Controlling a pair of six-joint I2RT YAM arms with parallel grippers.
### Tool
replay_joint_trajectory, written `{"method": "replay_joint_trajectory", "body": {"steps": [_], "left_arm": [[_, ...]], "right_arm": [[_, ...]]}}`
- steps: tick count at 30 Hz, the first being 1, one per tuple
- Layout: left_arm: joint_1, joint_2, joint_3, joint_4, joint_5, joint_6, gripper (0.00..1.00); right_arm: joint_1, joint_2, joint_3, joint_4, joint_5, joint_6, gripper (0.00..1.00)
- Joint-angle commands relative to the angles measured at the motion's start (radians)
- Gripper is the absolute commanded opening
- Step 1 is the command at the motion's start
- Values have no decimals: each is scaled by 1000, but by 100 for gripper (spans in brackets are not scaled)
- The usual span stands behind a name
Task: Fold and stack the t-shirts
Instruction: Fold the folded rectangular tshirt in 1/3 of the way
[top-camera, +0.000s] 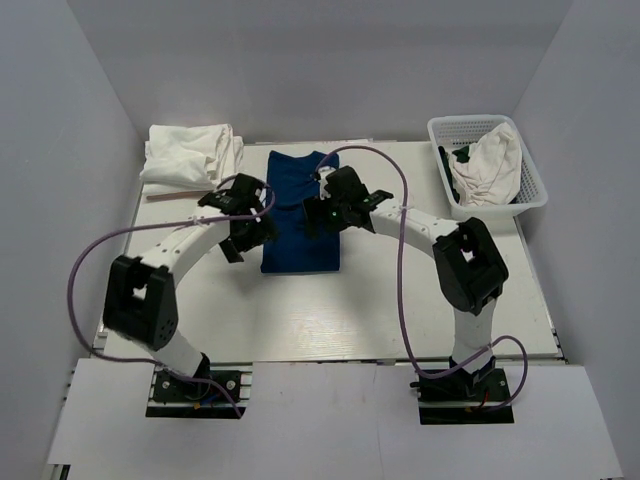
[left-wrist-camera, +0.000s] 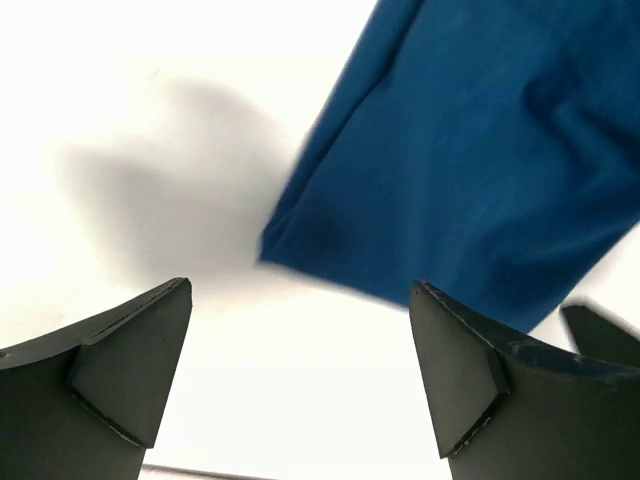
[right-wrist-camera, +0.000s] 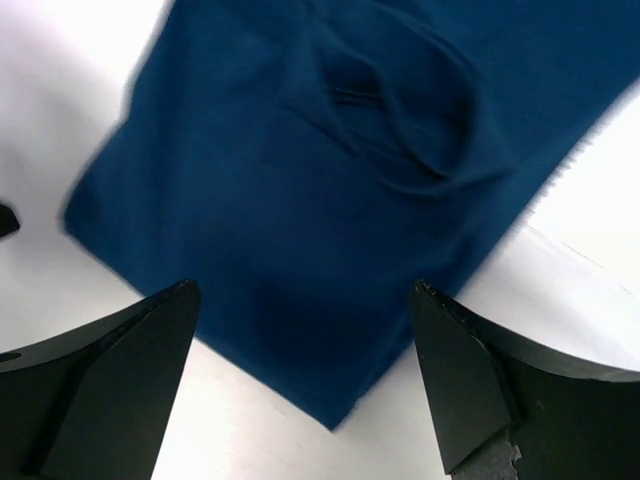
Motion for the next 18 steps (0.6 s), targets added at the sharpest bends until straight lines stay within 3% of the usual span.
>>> {"method": "replay_joint_trajectory", "body": {"steps": [1,7,15,18], "left_arm": [[-3,-161,-110,36,-31,-4,100],[-3,-369,-300,82,12,-13,100],[-3,-423,-236,42,-77,18,100],[-3,-423,-225,42,-77,36,100]], "right_arm": [[0,24,10,120,-172,39,90],[-8,136,57,313,-164,115,90],[-57,328,332,203,-14,132,90],[-80,316,375,160,-23,106,90]]}}
